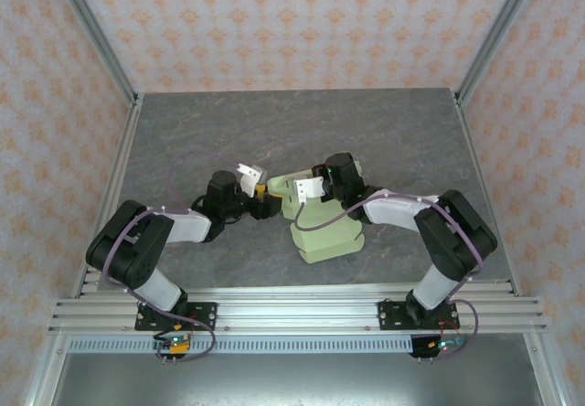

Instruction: Fold the paper box

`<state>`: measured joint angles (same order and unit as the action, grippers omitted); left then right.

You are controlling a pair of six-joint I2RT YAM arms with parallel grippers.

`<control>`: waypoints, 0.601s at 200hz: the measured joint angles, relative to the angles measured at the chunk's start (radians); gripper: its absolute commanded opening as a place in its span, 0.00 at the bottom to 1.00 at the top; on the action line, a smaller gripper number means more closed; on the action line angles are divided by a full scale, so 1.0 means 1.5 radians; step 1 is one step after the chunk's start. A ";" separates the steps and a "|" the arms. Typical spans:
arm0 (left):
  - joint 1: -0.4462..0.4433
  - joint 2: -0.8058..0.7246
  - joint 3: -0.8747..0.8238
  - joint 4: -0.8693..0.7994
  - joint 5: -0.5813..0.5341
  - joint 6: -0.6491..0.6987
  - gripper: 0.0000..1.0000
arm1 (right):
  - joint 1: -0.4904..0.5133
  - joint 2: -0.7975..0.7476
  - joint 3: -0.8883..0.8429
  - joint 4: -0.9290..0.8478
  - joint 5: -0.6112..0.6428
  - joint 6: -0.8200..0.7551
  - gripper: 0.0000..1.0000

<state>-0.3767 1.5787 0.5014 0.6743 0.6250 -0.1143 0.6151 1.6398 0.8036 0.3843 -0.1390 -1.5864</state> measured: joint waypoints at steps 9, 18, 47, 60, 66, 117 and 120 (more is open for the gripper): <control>0.005 -0.001 0.000 0.004 0.001 -0.002 0.74 | 0.000 -0.004 -0.004 0.014 0.001 0.002 0.05; 0.013 -0.006 -0.003 0.007 0.001 -0.012 0.77 | 0.000 -0.009 -0.019 0.047 0.002 0.002 0.05; 0.054 -0.046 -0.029 0.027 0.010 -0.052 0.80 | 0.000 -0.017 -0.061 0.118 0.017 0.002 0.04; 0.069 -0.069 -0.053 0.044 0.000 -0.072 0.81 | 0.000 -0.021 -0.067 0.131 0.021 -0.001 0.04; 0.072 -0.080 -0.066 0.052 -0.012 -0.079 0.82 | 0.000 -0.024 -0.067 0.134 0.021 -0.003 0.04; 0.073 -0.088 -0.078 0.027 -0.108 -0.075 0.80 | 0.004 -0.035 -0.084 0.170 0.020 -0.010 0.04; 0.073 -0.084 -0.075 0.027 -0.108 -0.075 0.80 | 0.005 -0.035 -0.086 0.170 0.020 -0.010 0.04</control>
<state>-0.2672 1.4521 0.3885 0.7143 0.4625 -0.2264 0.6224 1.5867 0.6743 0.6388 -0.1089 -1.6016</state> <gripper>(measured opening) 0.804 0.056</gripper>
